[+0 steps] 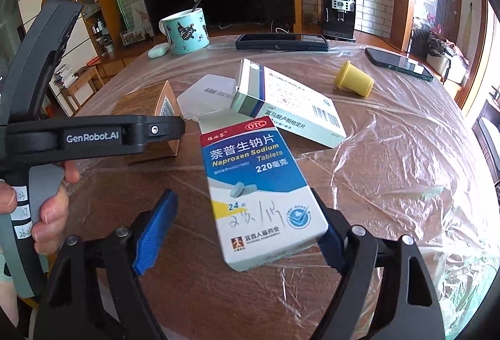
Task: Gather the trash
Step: 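Grasp the brown cardboard box with the left tool while the right tool grasps the Naproxen medicine box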
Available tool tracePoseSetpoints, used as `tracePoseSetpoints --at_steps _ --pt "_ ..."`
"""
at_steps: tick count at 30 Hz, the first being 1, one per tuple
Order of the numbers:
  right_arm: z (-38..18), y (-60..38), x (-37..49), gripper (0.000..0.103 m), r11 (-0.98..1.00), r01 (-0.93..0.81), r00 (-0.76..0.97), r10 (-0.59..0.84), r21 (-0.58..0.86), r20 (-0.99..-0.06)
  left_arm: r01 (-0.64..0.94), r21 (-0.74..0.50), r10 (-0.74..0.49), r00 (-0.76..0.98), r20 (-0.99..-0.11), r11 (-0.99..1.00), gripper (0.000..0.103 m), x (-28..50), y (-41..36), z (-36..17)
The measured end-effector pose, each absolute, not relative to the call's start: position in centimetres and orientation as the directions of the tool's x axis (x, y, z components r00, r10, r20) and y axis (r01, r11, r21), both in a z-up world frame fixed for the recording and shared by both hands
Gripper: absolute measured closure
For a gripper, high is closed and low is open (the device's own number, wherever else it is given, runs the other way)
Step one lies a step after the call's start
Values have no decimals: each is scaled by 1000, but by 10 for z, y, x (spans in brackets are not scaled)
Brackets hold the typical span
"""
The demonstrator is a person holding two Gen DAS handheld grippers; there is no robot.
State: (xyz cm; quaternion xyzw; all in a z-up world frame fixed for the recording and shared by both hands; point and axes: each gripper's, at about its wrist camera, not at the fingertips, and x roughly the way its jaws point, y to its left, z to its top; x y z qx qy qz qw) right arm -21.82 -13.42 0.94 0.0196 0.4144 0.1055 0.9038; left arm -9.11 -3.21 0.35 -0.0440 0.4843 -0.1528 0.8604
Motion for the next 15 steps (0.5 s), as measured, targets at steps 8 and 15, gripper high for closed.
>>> tracePoseSetpoints --at_steps 8,15 --pt "9 -139 -215 52 972 -158 630 236 175 -740 216 -189 -275 500 -822 958 33 -89 -30 4" --pt "10 -141 -222 55 954 -185 627 299 235 -720 236 -179 -280 519 -808 955 41 -96 -25 6"
